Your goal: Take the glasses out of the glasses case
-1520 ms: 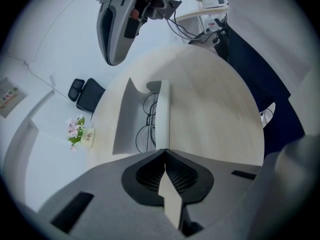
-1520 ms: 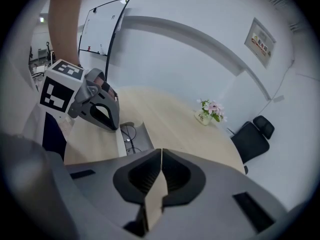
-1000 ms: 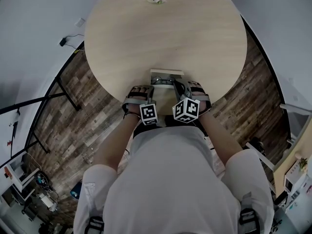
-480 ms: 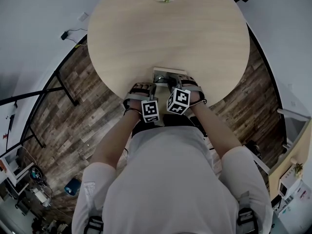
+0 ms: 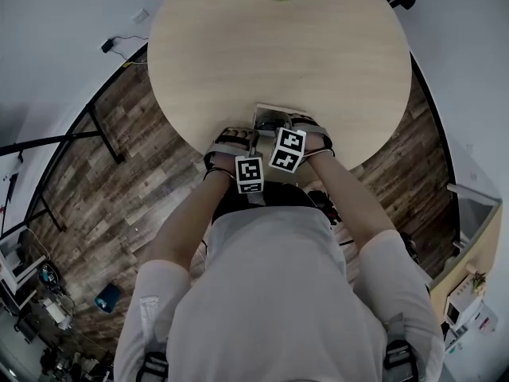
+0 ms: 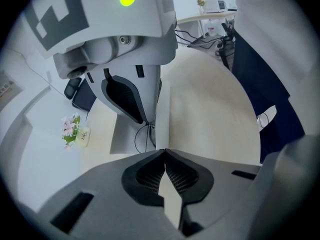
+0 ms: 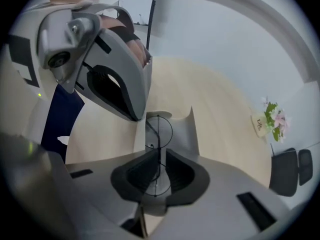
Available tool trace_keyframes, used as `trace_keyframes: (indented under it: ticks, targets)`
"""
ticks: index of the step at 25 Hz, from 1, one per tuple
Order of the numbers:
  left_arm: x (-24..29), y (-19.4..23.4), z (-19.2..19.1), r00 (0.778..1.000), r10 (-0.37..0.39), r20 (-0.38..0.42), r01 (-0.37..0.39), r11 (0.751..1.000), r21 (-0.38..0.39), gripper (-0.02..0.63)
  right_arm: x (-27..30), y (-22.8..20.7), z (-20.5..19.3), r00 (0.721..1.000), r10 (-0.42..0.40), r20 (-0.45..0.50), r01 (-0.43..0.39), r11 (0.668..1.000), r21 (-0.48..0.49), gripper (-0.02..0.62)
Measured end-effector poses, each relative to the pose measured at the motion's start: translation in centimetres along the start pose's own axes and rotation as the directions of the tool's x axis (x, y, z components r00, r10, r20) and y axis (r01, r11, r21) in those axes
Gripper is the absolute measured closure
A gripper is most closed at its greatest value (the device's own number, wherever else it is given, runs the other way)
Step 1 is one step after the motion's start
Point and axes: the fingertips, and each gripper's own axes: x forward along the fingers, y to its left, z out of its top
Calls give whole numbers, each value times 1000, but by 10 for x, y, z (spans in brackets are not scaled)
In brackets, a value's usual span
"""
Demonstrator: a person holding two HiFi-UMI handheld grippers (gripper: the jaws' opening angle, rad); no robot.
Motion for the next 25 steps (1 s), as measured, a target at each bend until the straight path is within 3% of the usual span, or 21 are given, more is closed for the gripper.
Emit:
trace_keyframes:
  ticks: [6, 10, 17, 25]
  targets:
    - [-3, 3, 0, 1000, 5, 8, -5, 1000, 0, 601, 10, 3, 0, 991, 108, -78, -109, 994, -11, 568]
    - [1, -1, -4, 1000, 11, 10, -11, 1000, -6, 601, 13, 3, 2, 987, 124, -98, -125, 992, 0, 569]
    - [-1, -4, -2, 1000, -4, 25, 4, 1000, 1, 601, 4, 6, 4, 999, 2, -32, -3, 999, -41, 572]
    - [0, -4, -6, 998, -23, 59, 21, 999, 30, 601, -6, 10, 6, 990, -139, 37, 141, 989, -55, 577]
